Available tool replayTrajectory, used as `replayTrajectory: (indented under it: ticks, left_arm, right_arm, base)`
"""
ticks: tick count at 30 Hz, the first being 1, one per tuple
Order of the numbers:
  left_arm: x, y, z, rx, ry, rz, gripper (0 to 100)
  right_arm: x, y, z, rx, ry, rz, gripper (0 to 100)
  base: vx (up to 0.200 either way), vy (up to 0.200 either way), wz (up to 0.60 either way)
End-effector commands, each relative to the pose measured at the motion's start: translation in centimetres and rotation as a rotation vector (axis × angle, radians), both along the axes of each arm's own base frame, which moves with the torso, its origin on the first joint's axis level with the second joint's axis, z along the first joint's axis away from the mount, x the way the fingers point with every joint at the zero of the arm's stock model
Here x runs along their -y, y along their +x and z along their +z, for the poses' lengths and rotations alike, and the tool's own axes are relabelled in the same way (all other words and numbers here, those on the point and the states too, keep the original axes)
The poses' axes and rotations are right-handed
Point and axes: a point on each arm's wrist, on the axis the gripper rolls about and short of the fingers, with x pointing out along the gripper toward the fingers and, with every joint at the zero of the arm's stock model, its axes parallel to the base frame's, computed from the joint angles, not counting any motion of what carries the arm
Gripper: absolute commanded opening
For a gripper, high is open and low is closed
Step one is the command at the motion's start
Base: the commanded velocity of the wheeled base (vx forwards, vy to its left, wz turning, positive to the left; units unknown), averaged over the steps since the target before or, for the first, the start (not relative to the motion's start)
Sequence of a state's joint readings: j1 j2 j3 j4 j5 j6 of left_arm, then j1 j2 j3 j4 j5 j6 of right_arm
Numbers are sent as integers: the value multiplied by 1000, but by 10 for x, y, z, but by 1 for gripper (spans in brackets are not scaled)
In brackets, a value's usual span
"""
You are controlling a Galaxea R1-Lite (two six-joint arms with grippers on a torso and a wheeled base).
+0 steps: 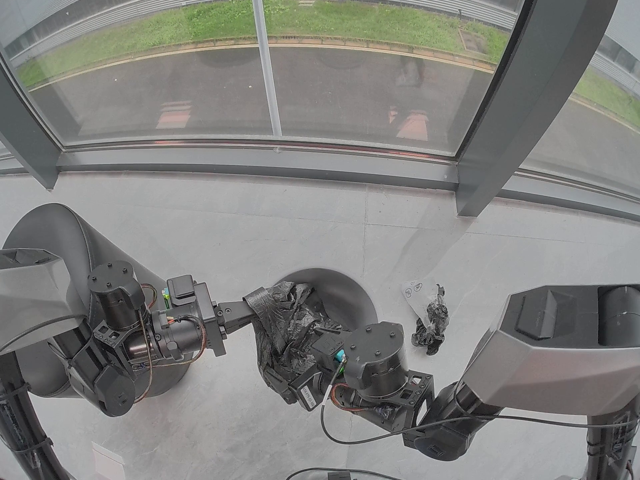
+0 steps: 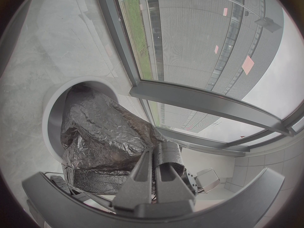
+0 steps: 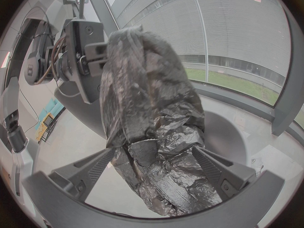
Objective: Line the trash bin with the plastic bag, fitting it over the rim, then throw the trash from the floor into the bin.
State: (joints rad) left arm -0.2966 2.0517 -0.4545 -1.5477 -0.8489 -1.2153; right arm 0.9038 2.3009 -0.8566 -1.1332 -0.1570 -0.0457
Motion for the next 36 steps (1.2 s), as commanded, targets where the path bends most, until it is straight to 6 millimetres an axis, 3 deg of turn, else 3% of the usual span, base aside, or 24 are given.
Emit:
replayTrajectory:
  ticks: [1, 7, 25, 36]
  left_arm:
    - [0, 0, 1, 5, -2, -2, 0]
    - [1, 1, 0, 2, -1, 0, 0]
    - [0, 0, 0, 1, 0, 0, 0]
    - [0, 0, 0, -1, 1, 0, 0]
  right_arm:
    - [-4, -3, -15, -17, -26, 4, 100]
    - [-1, -4, -12, -10, -27, -22, 100]
    - [8, -3, -28, -13, -86, -95, 100]
    - [20, 25, -32, 15, -102, -158, 100]
  base:
    - [0, 0, 0]
    - [0, 0, 0]
    - [0, 0, 0]
    - [0, 0, 0]
